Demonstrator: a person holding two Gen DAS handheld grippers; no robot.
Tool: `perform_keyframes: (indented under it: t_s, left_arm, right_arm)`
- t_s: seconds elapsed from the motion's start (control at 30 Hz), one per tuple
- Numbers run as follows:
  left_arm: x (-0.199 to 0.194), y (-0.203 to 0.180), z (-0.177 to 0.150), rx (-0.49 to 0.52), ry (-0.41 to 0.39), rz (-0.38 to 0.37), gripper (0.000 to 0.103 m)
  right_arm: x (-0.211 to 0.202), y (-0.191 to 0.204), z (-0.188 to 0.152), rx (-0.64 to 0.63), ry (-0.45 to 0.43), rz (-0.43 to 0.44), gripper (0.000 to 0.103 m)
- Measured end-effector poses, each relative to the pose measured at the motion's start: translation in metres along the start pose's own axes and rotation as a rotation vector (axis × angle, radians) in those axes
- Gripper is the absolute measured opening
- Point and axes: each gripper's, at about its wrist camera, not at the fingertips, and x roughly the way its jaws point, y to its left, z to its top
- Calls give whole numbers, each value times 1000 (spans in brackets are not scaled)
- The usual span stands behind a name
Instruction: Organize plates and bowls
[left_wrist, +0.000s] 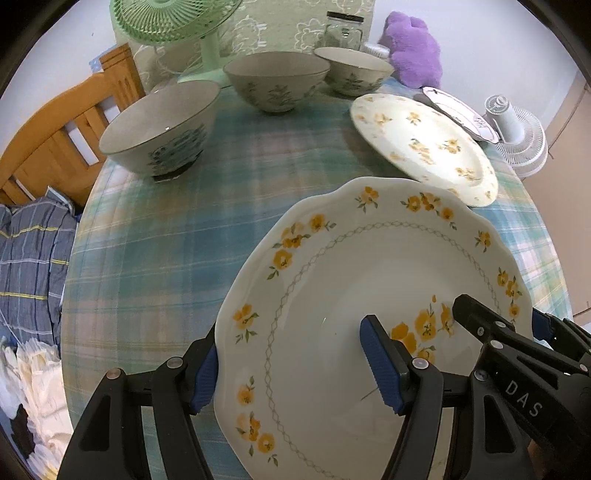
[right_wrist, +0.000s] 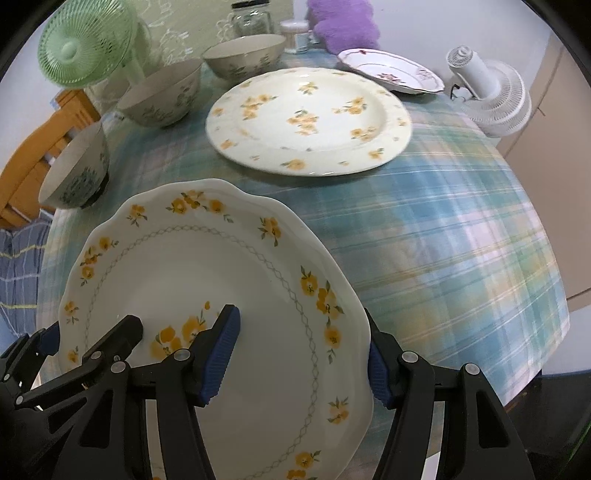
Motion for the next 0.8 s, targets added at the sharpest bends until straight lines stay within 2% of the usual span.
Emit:
perform_keyframes:
  t_s: [0.37, 0.8]
  left_arm:
    - [4, -65, 9, -22, 3, 12, 70]
    - [24, -144, 18, -45, 21, -29, 70]
  right_arm:
    - [-5, -65, 16, -18, 0, 13, 67]
    - [-4, -147, 33, -29, 9, -25, 67]
